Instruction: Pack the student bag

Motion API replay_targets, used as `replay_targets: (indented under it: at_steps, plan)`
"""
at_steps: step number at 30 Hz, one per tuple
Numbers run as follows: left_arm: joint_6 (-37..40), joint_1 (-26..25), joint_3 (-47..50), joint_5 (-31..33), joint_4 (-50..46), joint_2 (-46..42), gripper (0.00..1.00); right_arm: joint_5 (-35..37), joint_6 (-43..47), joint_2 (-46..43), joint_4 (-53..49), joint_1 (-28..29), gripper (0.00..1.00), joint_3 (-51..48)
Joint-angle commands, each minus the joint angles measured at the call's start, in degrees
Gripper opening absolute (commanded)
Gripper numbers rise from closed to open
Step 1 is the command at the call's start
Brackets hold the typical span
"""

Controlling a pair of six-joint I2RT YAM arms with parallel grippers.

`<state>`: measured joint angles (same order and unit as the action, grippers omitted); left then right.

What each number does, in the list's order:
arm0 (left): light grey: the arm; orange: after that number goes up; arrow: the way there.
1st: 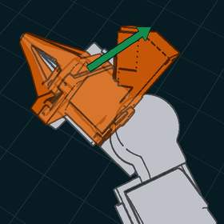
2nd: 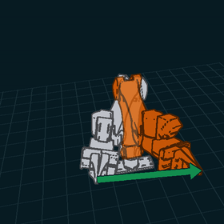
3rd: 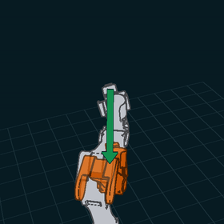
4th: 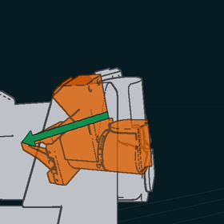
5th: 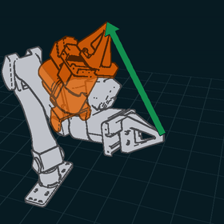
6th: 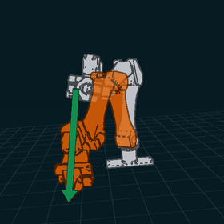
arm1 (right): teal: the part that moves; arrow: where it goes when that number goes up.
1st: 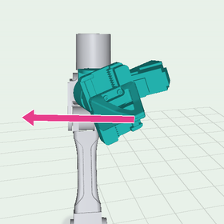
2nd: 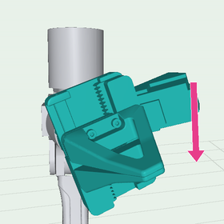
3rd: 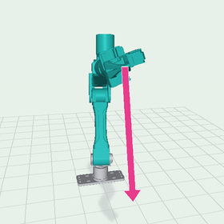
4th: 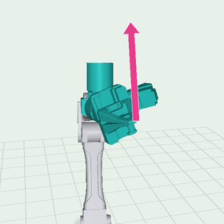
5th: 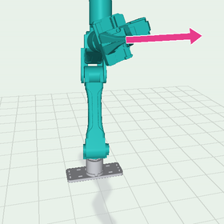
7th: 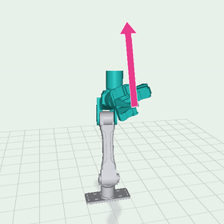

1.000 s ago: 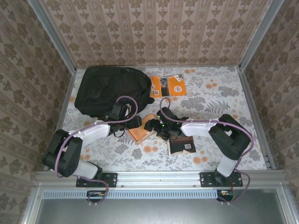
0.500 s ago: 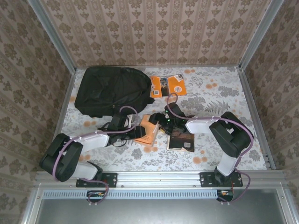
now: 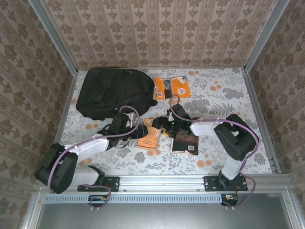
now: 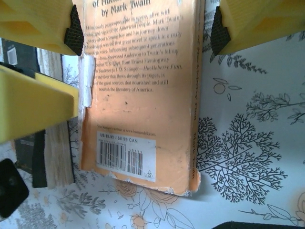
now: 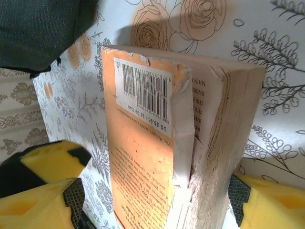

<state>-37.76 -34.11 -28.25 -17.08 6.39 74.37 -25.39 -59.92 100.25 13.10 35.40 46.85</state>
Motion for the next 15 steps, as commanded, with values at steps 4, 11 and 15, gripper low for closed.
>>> replay_targets:
  at_steps: [4,11,15]
  plan:
    - [-0.26,-0.27,-0.89,-3.54,4.44,6.16,0.72,-4.19,1.57,1.01,0.58,-0.07,0.79,-0.27]
    - [-2.37,-0.43,-0.31,-8.55,9.10,9.30,0.66,-7.23,-2.86,0.68,5.70,-0.04,0.71,-0.68]
    - [-2.41,-0.61,0.25,-9.13,9.31,8.79,0.63,-8.60,-6.32,0.53,9.86,0.11,0.59,-1.41]
